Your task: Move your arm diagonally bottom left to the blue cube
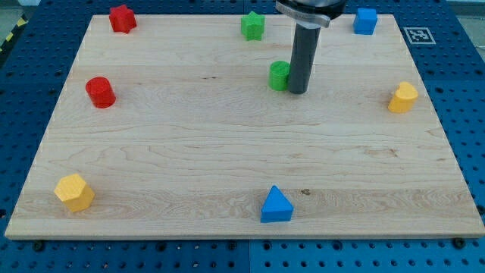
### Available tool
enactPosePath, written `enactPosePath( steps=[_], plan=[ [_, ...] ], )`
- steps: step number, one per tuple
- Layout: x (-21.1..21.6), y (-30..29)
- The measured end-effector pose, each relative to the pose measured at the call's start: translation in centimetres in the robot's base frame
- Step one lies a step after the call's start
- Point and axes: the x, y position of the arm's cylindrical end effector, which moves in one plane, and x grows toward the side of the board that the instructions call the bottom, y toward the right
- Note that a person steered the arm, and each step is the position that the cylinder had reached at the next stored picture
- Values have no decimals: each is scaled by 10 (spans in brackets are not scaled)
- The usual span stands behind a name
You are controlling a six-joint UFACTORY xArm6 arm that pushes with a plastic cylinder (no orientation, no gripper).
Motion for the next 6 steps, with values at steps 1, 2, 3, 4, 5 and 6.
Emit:
enactPosePath(
  steps=[1, 2, 3, 4, 5, 6],
  plan=[
    [-4, 31],
    [-45, 31],
    [-69, 31],
    [-71, 31],
    [-84, 27],
    [-129, 17]
  ],
)
